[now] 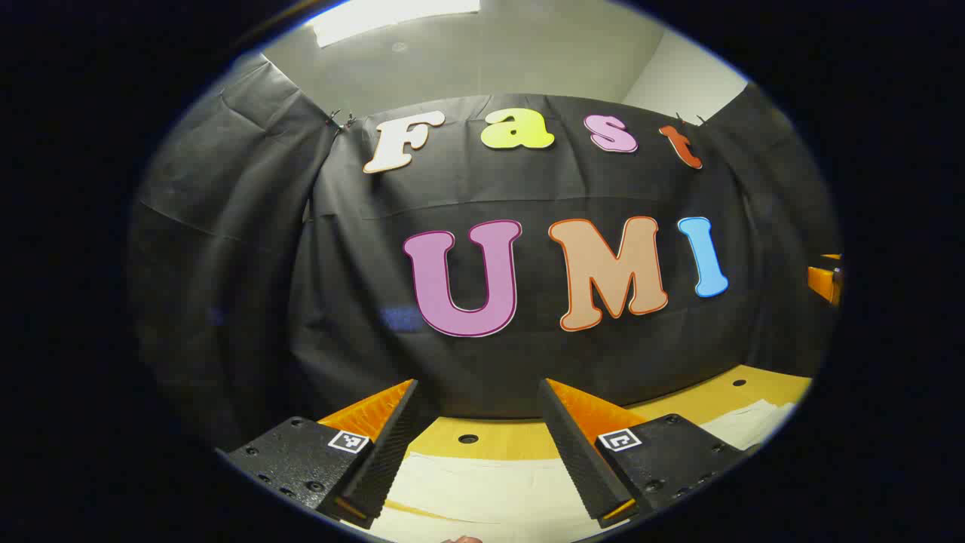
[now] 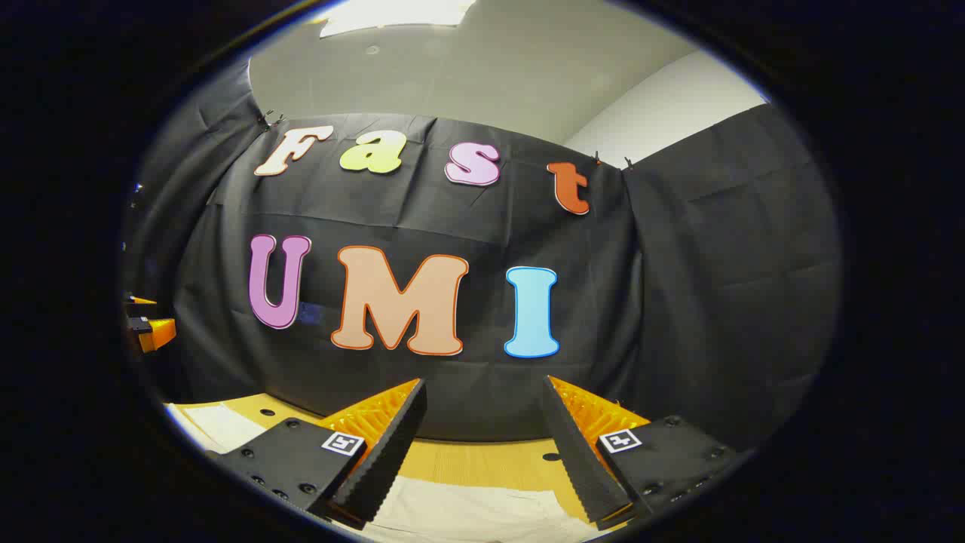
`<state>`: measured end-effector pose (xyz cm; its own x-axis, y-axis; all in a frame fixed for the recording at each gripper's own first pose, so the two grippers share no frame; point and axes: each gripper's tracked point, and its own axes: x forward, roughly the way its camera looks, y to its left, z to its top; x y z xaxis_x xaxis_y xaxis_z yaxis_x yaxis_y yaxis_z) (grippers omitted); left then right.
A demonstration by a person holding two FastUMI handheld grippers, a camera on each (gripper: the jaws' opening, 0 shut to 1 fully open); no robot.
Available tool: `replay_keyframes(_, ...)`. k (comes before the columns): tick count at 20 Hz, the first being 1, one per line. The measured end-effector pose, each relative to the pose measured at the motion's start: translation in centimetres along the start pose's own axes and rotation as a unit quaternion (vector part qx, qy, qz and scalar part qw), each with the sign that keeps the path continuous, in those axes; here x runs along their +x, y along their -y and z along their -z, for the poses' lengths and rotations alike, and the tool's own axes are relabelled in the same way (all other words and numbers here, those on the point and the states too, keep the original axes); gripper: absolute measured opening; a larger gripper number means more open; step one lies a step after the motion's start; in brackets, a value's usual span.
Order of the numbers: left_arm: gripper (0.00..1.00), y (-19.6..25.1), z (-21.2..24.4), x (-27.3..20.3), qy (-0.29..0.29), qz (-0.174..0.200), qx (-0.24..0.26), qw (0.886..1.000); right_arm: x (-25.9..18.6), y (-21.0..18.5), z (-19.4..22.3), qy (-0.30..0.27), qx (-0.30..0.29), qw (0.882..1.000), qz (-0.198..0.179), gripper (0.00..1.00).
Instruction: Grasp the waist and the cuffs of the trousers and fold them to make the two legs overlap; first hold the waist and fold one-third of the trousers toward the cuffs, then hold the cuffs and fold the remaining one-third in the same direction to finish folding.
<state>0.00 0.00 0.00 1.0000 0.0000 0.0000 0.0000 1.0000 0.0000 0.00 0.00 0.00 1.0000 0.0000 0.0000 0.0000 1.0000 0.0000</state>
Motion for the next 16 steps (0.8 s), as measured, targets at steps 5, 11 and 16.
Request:
replay_keyframes(5,0.94,0.15,-0.24,0.41,0.002,0.002,0.005,1.0,0.57,-0.08,0.04,-0.001,0.002,1.0,-0.002,0.97)
replay_keyframes(11,0.94,0.16,-0.33,0.69,0.002,0.003,0.004,1.0,0.59,-0.19,-0.35,0.003,-0.001,1.0,-0.005,0.97)
replay_keyframes(16,0.94,0.27,-0.36,0.62,0.004,0.002,0.002,1.0,0.52,-0.29,-0.37,0.002,-0.001,1.0,-0.006,0.97)
